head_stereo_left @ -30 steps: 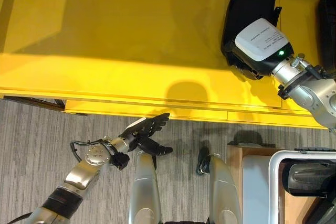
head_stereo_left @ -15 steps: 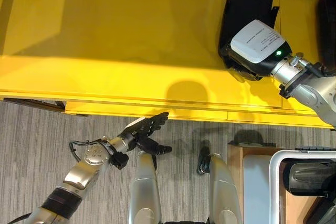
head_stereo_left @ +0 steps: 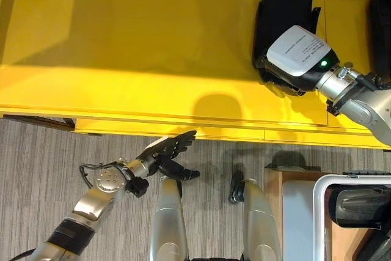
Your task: Move parts from the plastic box to the shelf.
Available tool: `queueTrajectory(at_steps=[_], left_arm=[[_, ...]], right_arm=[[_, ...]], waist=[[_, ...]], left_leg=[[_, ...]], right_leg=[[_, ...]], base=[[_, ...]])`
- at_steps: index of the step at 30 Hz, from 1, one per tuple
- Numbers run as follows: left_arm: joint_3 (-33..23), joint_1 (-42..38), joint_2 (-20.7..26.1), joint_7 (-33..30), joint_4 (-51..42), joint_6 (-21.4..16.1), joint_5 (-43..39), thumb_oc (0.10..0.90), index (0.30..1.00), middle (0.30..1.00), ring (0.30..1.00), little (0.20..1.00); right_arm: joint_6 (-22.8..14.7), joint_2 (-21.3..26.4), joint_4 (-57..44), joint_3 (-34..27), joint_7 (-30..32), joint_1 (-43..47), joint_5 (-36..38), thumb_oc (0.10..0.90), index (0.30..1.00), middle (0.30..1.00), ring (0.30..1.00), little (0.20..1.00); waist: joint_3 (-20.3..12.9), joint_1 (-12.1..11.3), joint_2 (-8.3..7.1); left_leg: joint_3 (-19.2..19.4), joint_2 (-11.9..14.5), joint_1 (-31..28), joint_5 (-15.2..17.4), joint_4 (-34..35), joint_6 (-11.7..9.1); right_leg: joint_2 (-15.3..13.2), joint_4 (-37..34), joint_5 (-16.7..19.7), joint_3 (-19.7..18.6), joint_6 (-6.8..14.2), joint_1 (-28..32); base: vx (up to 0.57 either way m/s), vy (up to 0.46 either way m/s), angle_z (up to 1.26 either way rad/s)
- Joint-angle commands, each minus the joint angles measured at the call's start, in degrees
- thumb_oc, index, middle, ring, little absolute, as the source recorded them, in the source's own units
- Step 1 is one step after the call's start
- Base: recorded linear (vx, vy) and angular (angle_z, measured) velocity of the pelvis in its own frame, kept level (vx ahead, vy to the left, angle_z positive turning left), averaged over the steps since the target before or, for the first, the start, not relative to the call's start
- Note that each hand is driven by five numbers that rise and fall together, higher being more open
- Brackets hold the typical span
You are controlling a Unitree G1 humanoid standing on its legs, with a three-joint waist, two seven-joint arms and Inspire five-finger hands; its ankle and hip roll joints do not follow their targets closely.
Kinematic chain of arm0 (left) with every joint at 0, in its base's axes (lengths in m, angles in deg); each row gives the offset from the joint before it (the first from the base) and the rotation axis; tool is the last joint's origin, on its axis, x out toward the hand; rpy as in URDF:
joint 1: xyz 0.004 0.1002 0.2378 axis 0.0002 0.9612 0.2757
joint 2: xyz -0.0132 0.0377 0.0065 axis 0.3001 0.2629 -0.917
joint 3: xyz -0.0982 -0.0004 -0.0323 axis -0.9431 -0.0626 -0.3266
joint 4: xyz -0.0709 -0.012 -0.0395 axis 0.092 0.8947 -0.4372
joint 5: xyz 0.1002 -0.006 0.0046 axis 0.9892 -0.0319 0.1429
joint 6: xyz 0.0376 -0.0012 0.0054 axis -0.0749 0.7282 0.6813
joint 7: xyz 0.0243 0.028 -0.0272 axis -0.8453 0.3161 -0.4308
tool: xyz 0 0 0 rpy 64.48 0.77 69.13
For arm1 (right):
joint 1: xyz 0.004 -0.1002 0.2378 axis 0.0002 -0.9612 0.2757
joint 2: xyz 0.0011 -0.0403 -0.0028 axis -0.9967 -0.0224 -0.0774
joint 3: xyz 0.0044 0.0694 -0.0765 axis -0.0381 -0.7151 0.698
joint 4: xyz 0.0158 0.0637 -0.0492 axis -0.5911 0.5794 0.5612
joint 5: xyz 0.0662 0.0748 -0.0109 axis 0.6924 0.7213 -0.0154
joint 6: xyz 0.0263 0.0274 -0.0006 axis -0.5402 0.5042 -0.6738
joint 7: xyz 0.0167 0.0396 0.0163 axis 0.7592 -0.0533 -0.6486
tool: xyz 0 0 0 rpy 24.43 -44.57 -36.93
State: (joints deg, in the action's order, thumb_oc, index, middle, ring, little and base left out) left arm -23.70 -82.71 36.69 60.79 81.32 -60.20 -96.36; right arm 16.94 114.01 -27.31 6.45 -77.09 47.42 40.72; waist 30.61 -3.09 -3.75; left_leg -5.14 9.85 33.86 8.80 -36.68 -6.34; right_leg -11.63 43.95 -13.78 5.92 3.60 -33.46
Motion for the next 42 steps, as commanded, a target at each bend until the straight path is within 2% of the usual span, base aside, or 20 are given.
queueTrajectory(at_steps=[1, 2, 5, 6, 9, 10, 11, 12, 13, 14, 15, 16, 17, 18, 20, 30, 35, 42], left_arm=[[-1.94, 0.61, 0.57, 1.40, -6.27, -3.58, -2.62, 0.900, 1.000, 1.000, 1.000, 1.000], [-2.02, 0.60, 0.07, 1.06, -6.33, -3.34, -2.71, 0.900, 1.000, 1.000, 1.000, 1.000], [-2.10, 0.53, -0.27, 1.17, -6.51, -3.03, -3.04, 0.900, 1.000, 1.000, 1.000, 1.000], [-2.03, 0.16, -0.71, 0.97, -6.40, -2.72, -3.34, 0.900, 1.000, 1.000, 1.000, 1.000], [-1.91, -0.30, -1.14, 0.97, -6.23, -2.35, -3.40, 0.900, 1.000, 1.000, 1.000, 1.000], [-1.97, -0.39, -1.43, 0.96, -6.36, -2.07, -3.75, 0.900, 1.000, 1.000, 1.000, 1.000], [-2.00, -0.29, -1.61, 1.05, -6.40, -1.94, -3.90, 0.900, 1.000, 1.000, 1.000, 1.000], [-2.09, -0.31, -1.71, 1.16, -6.44, -1.94, -3.92, 0.900, 1.000, 1.000, 1.000, 1.000], [-2.08, -0.10, -1.88, 1.46, -6.43, -2.06, -3.99, 0.900, 1.000, 1.000, 1.000, 1.000], [-2.22, 0.02, -1.96, 1.58, -6.44, -2.18, -4.10, 0.900, 1.000, 1.000, 1.000, 1.000], [-2.28, 0.31, -2.10, 1.73, -6.46, -2.16, -4.38, 0.900, 1.000, 1.000, 1.000, 1.000], [-2.34, 0.37, -2.12, 1.77, -6.56, -2.22, -4.41, 0.900, 1.000, 1.000, 1.000, 1.000], [-2.41, 0.37, -2.15, 1.75, -6.64, -2.34, -4.49, 0.900, 1.000, 1.000, 1.000, 1.000], [-2.35, 0.46, -2.18, 1.73, -6.63, -2.35, -4.60, 0.900, 1.000, 1.000, 1.000, 1.000], [-2.40, 0.57, -2.37, 1.60, -6.84, -2.35, -4.53, 0.900, 1.000, 1.000, 1.000, 1.000], [-2.51, 0.85, -3.36, 0.61, -7.07, -3.46, -4.48, 0.900, 1.000, 1.000, 1.000, 1.000], [-2.60, 1.06, -3.65, 0.26, -7.02, -3.61, -4.38, 0.900, 1.000, 1.000, 1.000, 1.000], [-2.36, 1.54, -4.25, -0.46, -7.49, -3.65, -4.22, 0.900, 1.000, 1.000, 1.000, 1.000]], right_arm=[[5.63, 1.89, 1.43, -0.38, -0.16, -1.96, 2.59, 0.900, 1.000, 1.000, 1.000, 1.000], [7.18, 0.71, 2.24, -2.48, 0.47, -3.67, 4.81, 0.900, 1.000, 1.000, 1.000, 1.000], [5.80, -0.56, 2.94, -5.15, 1.29, -5.28, 3.55, 0.900, 1.000, 1.000, 1.000, 1.000], [5.02, -1.20, 3.18, -5.99, 1.81, -5.68, 1.11, 0.900, 1.000, 1.000, 1.000, 1.000], [5.17, -1.60, 3.43, -6.35, 1.69, -5.61, 0.90, 0.900, 1.000, 1.000, 1.000, 1.000], [5.35, -1.56, 2.85, -6.85, 1.24, -5.77, 0.73, 0.900, 1.000, 1.000, 1.000, 1.000], [5.40, -1.44, 2.41, -7.06, 0.89, -5.96, 1.12, 0.900, 1.000, 1.000, 1.000, 1.000], [5.38, -1.37, 2.16, -7.27, 0.86, -6.00, 0.86, 0.900, 1.000, 1.000, 1.000, 1.000], [5.13, -1.17, 1.74, -7.43, 0.62, -6.29, 0.81, 0.900, 1.000, 1.000, 1.000, 1.000], [4.93, -0.98, 1.50, -7.56, 0.74, -6.39, 0.96, 0.900, 1.000, 1.000, 1.000, 1.000], [4.81, -0.61, 0.92, -7.75, 1.16, -6.83, 1.08, 0.900, 1.000, 1.000, 1.000, 1.000], [4.65, -0.39, 0.36, -7.93, 1.22, -6.99, 2.06, 0.900, 1.000, 1.000, 1.000, 1.000], [4.56, -0.27, -0.11, -8.18, 1.38, -7.05, 2.86, 0.900, 1.000, 1.000, 1.000, 1.000], [4.45, -0.24, -0.35, -8.28, 1.56, -7.20, 3.14, 0.900, 1.000, 1.000, 1.000, 1.000], [3.83, -0.02, -1.96, -9.34, 1.93, -7.76, 4.43, 0.900, 1.000, 1.000, 1.000, 1.000], [3.23, -0.93, -9.84, -13.37, -0.27, -11.43, 5.34, 0.900, 1.000, 1.000, 1.000, 1.000], [2.48, -0.92, -13.19, -15.13, -1.38, -13.88, 8.98, 0.900, 1.000, 1.000, 1.000, 1.000], [2.03, -1.66, -17.54, -17.65, -2.65, -16.78, 8.92, 0.900, 1.000, 1.000, 1.000, 1.000]], waist=[[-1.30, 1.03, 0.68], [-1.17, 1.38, 0.84], [-1.04, 1.60, 1.05], [-1.04, 1.78, 1.23], [-0.97, 1.88, 1.46], [-0.90, 2.04, 1.54], [-1.07, 2.13, 1.59], [-0.95, 2.18, 1.61], [-1.14, 2.27, 1.67], [-0.99, 2.32, 1.73], [-1.12, 2.48, 1.82], [-1.10, 2.56, 1.88], [-0.97, 2.65, 1.91], [-1.15, 2.71, 1.93], [-1.13, 2.91, 1.97], [-1.00, 3.98, 2.67], [-1.10, 4.48, 2.66], [-1.15, 5.12, 2.70]], left_leg=[[6.18, 3.52, -3.99, 4.42, 1.03, 3.62], [6.24, 3.54, -3.80, 4.44, 0.86, 3.62], [6.29, 3.36, -3.91, 4.64, 0.73, 3.69], [6.46, 3.25, -3.91, 4.71, 0.71, 3.71], [6.57, 3.14, -3.96, 4.70, 0.77, 3.75], [6.91, 3.19, -3.35, 3.39, 1.10, 4.10], [6.73, 3.06, -3.97, 4.72, 0.88, 3.77], [7.06, 3.15, -3.43, 3.40, 1.22, 4.12], [6.86, 3.04, -4.09, 4.65, 1.06, 3.76], [7.18, 3.14, -3.53, 3.32, 1.33, 4.09], [6.98, 3.04, -4.16, 4.65, 1.08, 3.75], [7.05, 3.05, -4.18, 4.63, 1.09, 3.77], [7.40, 3.17, -3.61, 3.31, 1.38, 4.08], [7.15, 3.08, -4.18, 4.59, 1.12, 3.71], [7.54, 3.12, -3.73, 3.28, 1.58, 4.04], [8.26, 2.77, -4.13, 3.64, 1.49, 4.15], [8.62, 2.78, -4.43, 3.72, 1.61, 4.24], [9.06, 2.86, -4.83, 3.85, 1.81, 4.27]], right_leg=[[0.24, -2.10, -1.31, -2.76, -0.31, 3.12], [0.30, -1.99, -1.29, -2.89, -0.32, 2.87], [0.33, -1.95, -1.33, -3.11, -0.31, 2.83], [0.37, -1.98, -1.35, -3.24, -0.33, 2.74], [0.28, -1.93, -1.41, -3.22, -0.39, 2.70], [0.28, -2.29, -0.26, -2.99, -0.84, 2.11], [0.35, -2.07, -1.40, -3.32, -0.42, 2.66], [0.37, -2.41, -0.26, -3.08, -0.86, 2.08], [0.41, -2.16, -1.39, -3.40, -0.48, 2.64], [0.40, -2.43, -0.24, -3.16, -0.93, 2.05], [0.41, -2.11, -1.37, -3.50, -0.50, 2.54], [0.42, -2.10, -1.38, -3.57, -0.52, 2.50], [0.43, -2.41, -0.24, -3.34, -0.94, 1.91], [0.45, -2.13, -1.37, -3.63, -0.52, 2.46], [0.48, -2.58, -0.19, -3.48, -0.91, 1.90], [0.58, -2.61, -0.25, -4.12, -0.93, 1.73], [0.62, -2.68, -0.23, -4.24, -0.99, 1.80], [0.84, -3.05, -0.10, -4.63, -0.97, 1.91]], base=[[0.00, 0.000, 0.00], [0.00, 0.000, 0.00], [0.00, 0.026, -0.01], [0.00, 0.034, -0.02], [-0.03, 0.023, -0.02], [0.00, 0.000, 0.00], [-0.07, 0.020, -0.03], [0.07, 0.030, -0.04], [-0.07, 0.021, -0.03], [0.07, 0.040, -0.03], [0.00, 0.037, -0.02], [0.00, 0.039, -0.03], [0.00, 0.000, 0.00], [-0.06, 0.030, -0.01], [-0.03, 0.016, -0.02], [0.00, 0.041, -0.03], [0.01, 0.014, -0.02], [0.00, 0.000, 0.00]])
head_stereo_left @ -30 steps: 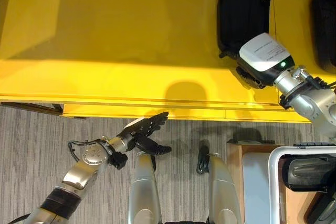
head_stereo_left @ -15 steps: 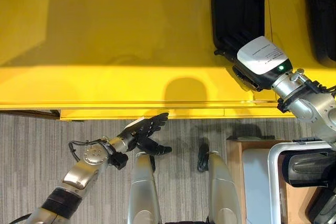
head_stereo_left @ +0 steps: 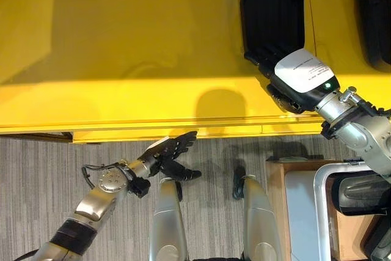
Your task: Move parts from the plastic box to the shelf.
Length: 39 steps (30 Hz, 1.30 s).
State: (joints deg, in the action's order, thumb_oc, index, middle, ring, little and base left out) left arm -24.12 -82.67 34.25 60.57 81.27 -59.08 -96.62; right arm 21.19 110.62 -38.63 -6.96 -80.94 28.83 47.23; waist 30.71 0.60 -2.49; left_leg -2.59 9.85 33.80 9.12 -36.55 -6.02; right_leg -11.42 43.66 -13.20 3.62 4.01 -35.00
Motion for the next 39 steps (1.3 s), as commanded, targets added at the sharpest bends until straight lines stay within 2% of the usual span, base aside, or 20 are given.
queueTrajectory(at_steps=[1, 12, 13, 16, 18, 22, 27, 29, 31, 39], left_arm=[[-1.90, 1.52, -1.96, -0.39, -7.53, -4.70, -3.98, 0.900, 1.000, 1.000, 1.000, 1.000], [-1.90, 1.83, -2.09, -1.18, -7.89, -4.68, -4.38, 0.900, 1.000, 1.000, 1.000, 1.000], [-1.85, 1.80, -2.10, -1.45, -7.78, -4.87, -3.74, 0.900, 1.000, 1.000, 1.000, 1.000], [-1.61, 1.57, -1.97, -1.48, -7.73, -5.08, -4.24, 0.900, 1.000, 1.000, 1.000, 1.000], [-1.86, 1.71, -2.07, -1.37, -8.14, -4.95, -4.19, 0.900, 1.000, 1.000, 1.000, 1.000], [-1.73, 1.48, -2.46, -2.12, -8.45, -5.02, -4.10, 0.900, 1.000, 1.000, 1.000, 1.000], [-1.84, 0.70, -2.86, -4.78, -9.27, -5.91, -1.62, 0.900, 1.000, 1.000, 1.000, 1.000], [-1.84, 0.61, -2.87, -4.83, -9.34, -5.84, -2.03, 0.900, 1.000, 1.000, 1.000, 1.000], [-2.10, 0.32, -3.54, -4.85, -9.79, -5.70, -1.43, 0.900, 1.000, 1.000, 1.000, 1.000], [-1.99, 0.23, -4.02, -5.54, -10.37, -5.82, -1.44, 0.900, 1.000, 1.000, 1.000, 1.000]], right_arm=[[-2.06, 1.57, -6.98, -4.78, 0.95, 1.08, 2.30, 0.900, 1.000, 1.000, 1.000, 1.000], [-1.86, 1.24, -8.82, -6.83, 1.53, -1.55, 0.96, 0.900, 1.000, 1.000, 1.000, 1.000], [-0.77, 1.03, -9.08, -7.07, 1.51, -1.81, 0.75, 0.900, 1.000, 1.000, 1.000, 1.000], [-0.52, 0.97, -8.54, -6.97, 3.04, -1.74, 0.14, 0.900, 1.000, 1.000, 1.000, 1.000], [0.17, 0.81, -8.04, -7.46, 5.44, -2.14, -1.30, 0.900, 1.000, 1.000, 1.000, 1.000], [3.09, -0.81, -6.08, -8.85, 14.73, -2.40, -4.48, 0.900, 1.000, 1.000, 1.000, 1.000], [5.48, -4.36, -3.83, -11.98, 23.12, -0.88, -3.69, 0.900, 1.000, 1.000, 1.000, 1.000], [5.66, -5.24, -3.41, -12.19, 23.45, 0.02, -4.00, 0.900, 1.000, 1.000, 1.000, 1.000], [8.75, -7.99, -3.31, -13.04, 23.93, 2.19, -3.48, 0.900, 1.000, 1.000, 1.000, 1.000], [9.88, -9.11, -3.00, -13.05, 22.86, 5.95, -4.00, 0.900, 1.000, 1.000, 1.000, 1.000]], waist=[[-1.28, 1.53, 1.46], [-1.33, 2.08, 1.69], [-1.30, 2.16, 1.70], [-1.29, 2.15, 1.61], [-1.35, 2.18, 1.78], [-1.35, 2.34, 2.15], [-1.46, 2.30, 2.87], [-1.45, 2.21, 2.96], [-1.34, 1.94, 3.51], [-1.40, 1.52, 4.26]], left_leg=[[6.54, 2.87, -4.79, 3.56, 1.60, 3.96], [6.92, 2.62, -5.05, 3.80, 1.49, 4.14], [6.98, 2.64, -5.08, 3.84, 1.47, 4.20], [6.93, 2.62, -5.07, 3.90, 1.40, 4.25], [6.94, 2.54, -4.98, 3.85, 1.40, 4.25], [6.94, 2.38, -5.07, 3.82, 1.47, 4.28], [6.69, 1.77, -5.25, 3.92, 1.83, 4.22], [6.63, 1.72, -5.20, 3.95, 1.72, 4.18], [6.40, 1.40, -5.55, 3.83, 2.18, 4.04], [5.98, 0.82, -6.17, 3.62, 2.98, 3.78]], right_leg=[[0.61, -2.68, -0.68, -2.36, -1.39, 3.43], [0.78, -2.83, -0.64, -2.76, -1.35, 3.62], [0.84, -2.80, -0.59, -2.83, -1.32, 3.58], [0.92, -2.98, -0.49, -2.89, -1.38, 3.59], [0.89, -2.96, -0.51, -2.91, -1.39, 3.53], [0.87, -2.94, -0.48, -3.08, -1.40, 3.51], [0.83, -3.20, -0.64, -3.31, -1.35, 3.56], [0.79, -3.17, -0.60, -3.34, -1.37, 3.51], [0.60, -3.25, -0.59, -3.28, -1.32, 3.61], [0.12, -3.48, -0.69, -3.08, -1.28, 4.01]], base=[[0.00, 0.000, 0.00], [0.00, 0.007, -0.03], [0.00, 0.000, 0.00], [0.00, 0.000, 0.00], [0.00, 0.000, 0.00], [0.00, 0.000, 0.00], [0.00, 0.000, 0.00], [0.00, 0.000, 0.00], [0.00, 0.000, 0.00], [0.00, 0.000, 0.00]])
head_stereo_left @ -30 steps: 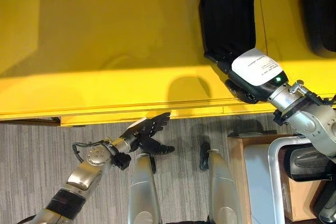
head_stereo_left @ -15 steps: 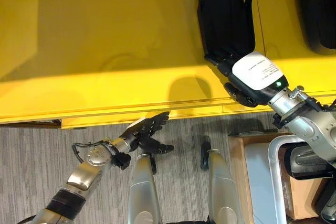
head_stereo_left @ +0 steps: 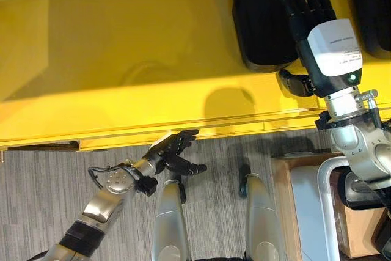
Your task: Move parts from the plastic box to the shelf.
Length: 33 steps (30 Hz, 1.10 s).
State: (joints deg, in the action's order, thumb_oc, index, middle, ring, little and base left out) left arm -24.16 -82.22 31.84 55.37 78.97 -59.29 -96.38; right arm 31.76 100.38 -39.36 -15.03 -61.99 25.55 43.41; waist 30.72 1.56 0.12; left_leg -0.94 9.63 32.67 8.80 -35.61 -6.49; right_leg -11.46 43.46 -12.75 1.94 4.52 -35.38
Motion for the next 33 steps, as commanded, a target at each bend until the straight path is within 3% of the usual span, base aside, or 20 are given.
queueTrajectory(at_steps=[1, 11, 17, 23, 25, 30, 31, 33], left_arm=[[-1.85, -0.25, -1.70, -0.26, -7.97, -5.54, -1.57, 0.900, 1.000, 1.000, 1.000, 1.000], [-1.92, -0.07, -2.26, 0.01, -8.22, -5.98, -1.94, 0.900, 1.000, 1.000, 1.000, 1.000], [-3.53, 1.73, -2.89, -0.12, -9.16, -6.25, -3.29, 0.900, 1.000, 1.000, 1.000, 1.000], [-7.50, 5.42, -4.39, -6.78, -9.75, -10.05, -6.25, 0.900, 1.000, 1.000, 1.000, 1.000], [-9.92, 7.82, -5.57, -7.80, -9.63, -11.63, -5.26, 0.900, 1.000, 1.000, 1.000, 1.000], [-13.19, 11.10, -6.38, -10.73, -8.83, -13.90, -1.87, 0.900, 1.000, 1.000, 1.000, 1.000], [-15.02, 13.27, -6.74, -11.37, -8.06, -14.91, -2.28, 0.900, 1.000, 1.000, 1.000, 1.000], [-16.63, 15.45, -7.21, -10.53, -7.51, -15.34, -2.29, 0.900, 1.000, 1.000, 1.000, 1.000]], right_arm=[[-0.57, 1.10, -2.50, -4.88, 3.93, 9.48, -0.03, 0.900, 1.000, 1.000, 1.000, 1.000], [-1.44, 0.38, -5.97, -5.70, 2.52, 10.00, 4.51, 0.900, 1.000, 1.000, 1.000, 1.000], [-2.54, -1.95, -13.49, -12.23, 2.27, 1.78, 10.30, 0.900, 1.000, 1.000, 1.000, 1.000], [-7.36, -5.18, -20.70, -23.65, 7.13, -15.35, 9.23, 0.900, 1.000, 1.000, 1.000, 1.000], [-9.31, -6.62, -22.49, -28.34, 12.05, -21.85, 9.73, 0.900, 1.000, 1.000, 1.000, 1.000], [-14.22, -9.16, -23.91, -35.99, 19.01, -29.44, 11.01, 0.900, 1.000, 1.000, 1.000, 1.000], [-16.91, -11.04, -25.07, -39.31, 21.27, -34.06, 12.92, 0.900, 1.000, 1.000, 1.000, 1.000], [-17.66, -12.85, -25.10, -41.21, 20.71, -37.82, 15.52, 0.900, 1.000, 1.000, 1.000, 1.000]], waist=[[-1.43, 0.53, 1.70], [-1.76, 0.89, 2.01], [-1.77, 3.06, 1.94], [-2.25, 6.20, 1.34], [-2.71, 7.23, 0.89], [-4.32, 8.87, 0.06], [-5.56, 9.68, -0.32], [-7.06, 10.30, -0.66]], left_leg=[[4.34, 1.01, -5.22, 3.88, 2.20, 4.24], [4.66, 0.99, -6.11, 3.44, 3.16, 3.85], [5.94, 1.49, -7.24, 3.25, 4.32, 3.67], [8.10, 2.15, -8.95, 3.04, 6.39, 3.82], [9.11, 2.44, -10.04, 3.00, 7.17, 4.02], [10.96, 2.68, -12.75, 2.68, 9.74, 4.18], [12.21, 2.90, -14.89, 2.37, 11.76, 4.22], [13.17, 3.36, -17.31, 1.53, 14.79, 4.04]], right_leg=[[0.12, -3.29, -1.14, -1.36, -1.80, 4.48], [-0.03, -3.71, -0.94, -1.47, -1.73, 4.86], [0.21, -5.28, -0.24, -2.39, -1.48, 5.40], [0.69, -8.33, 1.21, -3.84, -0.76, 6.23], [0.80, -9.48, 1.61, -4.10, -0.59, 7.17], [0.89, -12.59, 2.55, -4.59, -0.09, 9.26], [0.80, -15.06, 3.39, -5.02, 0.39, 10.77], [0.76, -17.98, 4.29, -5.29, 0.94, 12.42]], base=[[0.00, 0.000, 0.00], [0.00, 0.020, 0.00], [0.01, 0.082, -0.03], [0.01, 0.104, -0.14], [0.03, 0.113, -0.09], [0.05, 0.086, -0.21], [0.09, 0.066, -0.26], [0.14, 0.061, -0.19]])
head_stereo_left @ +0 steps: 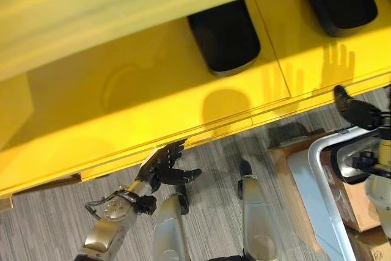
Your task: Move parts from the plastic box to the shelf.
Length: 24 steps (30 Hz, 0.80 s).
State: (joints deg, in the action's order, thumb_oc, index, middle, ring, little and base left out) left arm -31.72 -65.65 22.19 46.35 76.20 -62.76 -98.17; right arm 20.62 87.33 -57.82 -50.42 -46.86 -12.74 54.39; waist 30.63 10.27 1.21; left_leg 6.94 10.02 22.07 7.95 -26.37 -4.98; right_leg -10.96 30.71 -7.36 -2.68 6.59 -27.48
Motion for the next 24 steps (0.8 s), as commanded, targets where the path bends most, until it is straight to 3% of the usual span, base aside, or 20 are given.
queueTrajectory(at_steps=[1, 7, 9, 11, 13, 17, 18, 20, 21, 24], left_arm=[[-9.53, -0.17, 2.09, -1.21, -4.32, -12.28, -0.64, 0.900, 1.000, 1.000, 1.000, 1.000], [-11.39, 4.89, -0.51, 0.17, -1.78, -14.01, -3.47, 0.900, 1.000, 1.000, 1.000, 1.000], [-11.73, 6.66, -2.95, -1.32, 0.30, -14.86, -4.69, 0.900, 1.000, 1.000, 1.000, 1.000], [-12.33, 7.29, -4.43, -2.24, 1.35, -15.09, -3.89, 0.900, 1.000, 1.000, 1.000, 1.000], [-12.70, 7.95, -5.95, -0.85, 1.86, -14.31, -1.76, 0.900, 1.000, 1.000, 1.000, 1.000], [-10.93, 7.99, -6.76, 0.70, 3.42, -13.53, -0.12, 0.900, 1.000, 1.000, 1.000, 1.000], [-9.96, 8.16, -6.94, 1.76, 4.39, -13.25, 0.49, 0.900, 1.000, 1.000, 1.000, 1.000], [-8.99, 8.53, -6.93, 1.99, 4.47, -13.17, 0.71, 0.900, 1.000, 1.000, 1.000, 1.000], [-8.33, 9.05, -6.92, 1.39, 4.49, -12.72, 1.07, 0.900, 1.000, 1.000, 1.000, 1.000], [-7.77, 9.49, -5.77, 1.04, 4.01, -11.80, -0.08, 0.900, 1.000, 1.000, 1.000, 1.000]], right_arm=[[-6.74, -0.42, -6.37, -6.50, 5.56, -1.03, 5.17, 0.900, 1.000, 1.000, 1.000, 1.000], [-6.44, -2.29, -1.43, -9.81, 6.69, -7.36, 12.69, 0.900, 1.000, 1.000, 1.000, 1.000], [-4.23, -2.20, 1.16, -8.67, 6.88, -6.35, 15.10, 0.900, 1.000, 1.000, 1.000, 1.000], [-2.43, -2.04, 3.82, -6.81, 5.67, -4.07, 14.23, 0.900, 1.000, 1.000, 1.000, 1.000], [2.46, -2.79, 6.61, -5.54, 3.91, -3.14, 15.78, 0.900, 1.000, 1.000, 1.000, 1.000], [6.98, -5.19, 12.17, -3.62, 2.99, -2.56, 14.87, 0.900, 1.000, 1.000, 1.000, 1.000], [6.99, -5.83, 15.08, -2.83, 2.01, -2.17, 16.27, 0.900, 1.000, 1.000, 1.000, 1.000], [7.72, -6.35, 16.43, -2.39, 0.67, -1.77, 14.79, 0.900, 1.000, 1.000, 1.000, 1.000], [7.18, -6.89, 17.84, -1.09, -0.87, -0.51, 14.51, 0.900, 1.000, 1.000, 1.000, 1.000], [8.60, -7.36, 18.85, 0.64, -2.22, 0.99, 13.00, 0.900, 1.000, 1.000, 1.000, 1.000]], waist=[[-7.57, 1.79, -1.86], [-11.38, 2.86, -2.14], [-12.49, 1.12, -2.38], [-12.66, -0.56, -2.68], [-13.76, -1.40, -3.44], [-14.92, -2.16, -4.58], [-15.65, -2.68, -4.90], [-15.95, -3.67, -5.12], [-15.78, -4.91, -5.06], [-15.46, -6.15, -4.95]], left_leg=[[5.65, 3.41, -7.99, 1.63, 7.44, 2.29], [6.06, 5.91, -14.62, -1.85, 15.49, -0.24], [0.53, 2.50, -15.42, -0.32, 14.59, 0.03], [-3.93, -2.01, -15.02, 2.55, 13.38, 1.79], [-4.31, -4.69, -16.01, 4.21, 13.39, 3.47], [-4.03, -8.95, -17.33, 7.25, 12.60, 6.41], [-3.60, -10.11, -18.02, 7.74, 13.02, 7.35], [-2.39, -9.98, -18.65, 8.03, 13.31, 7.62], [-0.42, -9.24, -19.48, 8.54, 13.27, 7.91], [2.16, -7.20, -19.66, 8.24, 12.68, 8.20]], right_leg=[[0.32, -6.63, -0.62, -0.72, -0.97, 5.30], [0.99, -15.04, 2.21, -0.76, -0.85, 10.05], [2.09, -19.72, 4.69, -4.01, -0.53, 12.28], [2.84, -21.34, 5.98, -6.83, 0.27, 12.88], [2.36, -24.00, 8.09, -7.98, 1.28, 13.88], [0.25, -28.54, 13.20, -8.98, 4.03, 15.03], [-0.73, -31.05, 15.70, -8.09, 4.90, 15.61], [-1.75, -31.46, 16.93, -4.46, 5.16, 15.60], [-2.59, -29.83, 16.94, 0.15, 4.87, 15.64], [-4.16, -22.25, 15.47, 3.95, 3.63, 13.49]], base=[[0.16, 0.036, -0.08], [0.12, 0.064, -0.11], [0.15, 0.287, -0.27], [0.09, 0.253, -0.80], [0.07, 0.243, -1.16], [0.06, 0.192, -0.53], [0.07, 0.131, -0.22], [0.02, 0.057, -0.46], [-0.02, -0.009, -0.72], [-0.07, -0.114, -1.40]])
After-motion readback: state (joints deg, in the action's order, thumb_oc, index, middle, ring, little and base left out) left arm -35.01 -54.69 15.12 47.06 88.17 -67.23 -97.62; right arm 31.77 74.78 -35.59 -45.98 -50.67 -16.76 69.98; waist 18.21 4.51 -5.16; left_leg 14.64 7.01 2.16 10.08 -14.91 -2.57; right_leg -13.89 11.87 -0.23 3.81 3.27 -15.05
